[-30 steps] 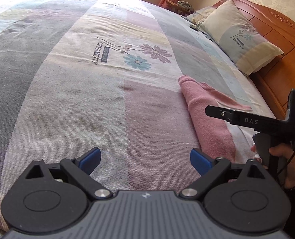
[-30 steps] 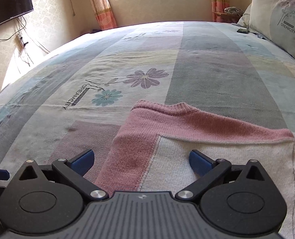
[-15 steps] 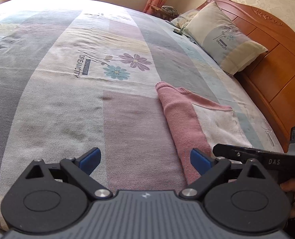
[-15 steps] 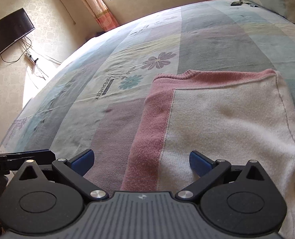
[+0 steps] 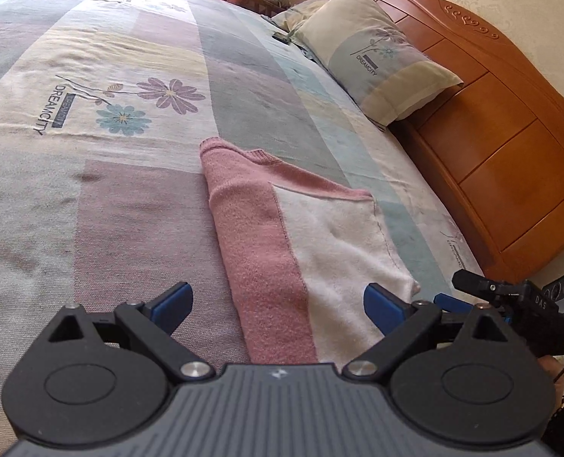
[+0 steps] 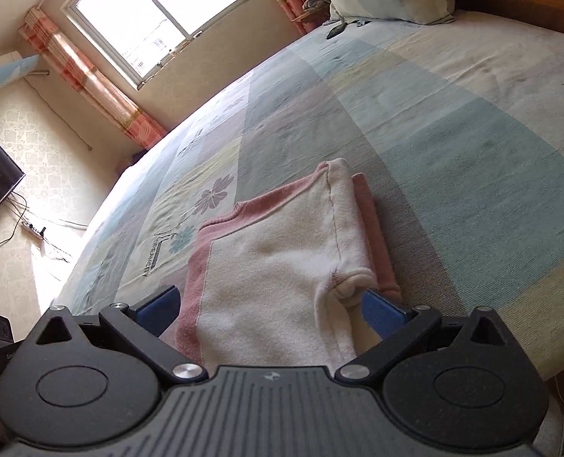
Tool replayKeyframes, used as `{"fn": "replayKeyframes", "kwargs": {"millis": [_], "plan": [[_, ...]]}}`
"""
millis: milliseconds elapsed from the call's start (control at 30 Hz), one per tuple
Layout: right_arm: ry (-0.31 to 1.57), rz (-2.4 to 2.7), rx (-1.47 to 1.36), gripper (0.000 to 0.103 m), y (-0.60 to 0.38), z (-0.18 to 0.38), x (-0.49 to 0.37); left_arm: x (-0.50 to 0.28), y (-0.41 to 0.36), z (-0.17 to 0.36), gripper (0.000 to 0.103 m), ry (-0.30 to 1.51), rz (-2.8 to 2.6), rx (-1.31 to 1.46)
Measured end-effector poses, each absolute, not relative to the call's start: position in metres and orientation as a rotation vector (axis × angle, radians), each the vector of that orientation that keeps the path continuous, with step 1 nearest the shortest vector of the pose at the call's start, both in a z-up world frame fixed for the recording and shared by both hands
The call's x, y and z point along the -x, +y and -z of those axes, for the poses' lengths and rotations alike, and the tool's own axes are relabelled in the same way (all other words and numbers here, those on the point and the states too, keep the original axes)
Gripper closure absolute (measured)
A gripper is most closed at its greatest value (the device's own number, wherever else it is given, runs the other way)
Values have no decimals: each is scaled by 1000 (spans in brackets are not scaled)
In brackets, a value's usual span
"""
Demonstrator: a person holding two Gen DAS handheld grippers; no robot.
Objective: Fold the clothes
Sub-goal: 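Roll the right gripper and bring its fingers around the folded edge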
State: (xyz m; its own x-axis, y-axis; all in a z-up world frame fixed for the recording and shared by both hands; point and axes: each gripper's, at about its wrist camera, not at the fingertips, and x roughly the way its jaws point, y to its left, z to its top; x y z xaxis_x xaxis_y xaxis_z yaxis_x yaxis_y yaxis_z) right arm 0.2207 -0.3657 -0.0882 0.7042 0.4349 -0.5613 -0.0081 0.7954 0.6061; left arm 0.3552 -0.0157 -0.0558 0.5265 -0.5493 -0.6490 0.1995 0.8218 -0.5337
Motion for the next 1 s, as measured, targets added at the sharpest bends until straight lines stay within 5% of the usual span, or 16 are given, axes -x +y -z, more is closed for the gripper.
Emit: {"fn": "replayKeyframes", "kwargs": {"millis": [500, 1000], "plan": [[1008, -384, -891, 0, -429, 171, -323, -438, -28, 117, 7, 1138, 473, 620], [1080, -567, -962, 0, -419, 185, -355, -451, -37, 138, 2, 1259, 663, 778]]}}
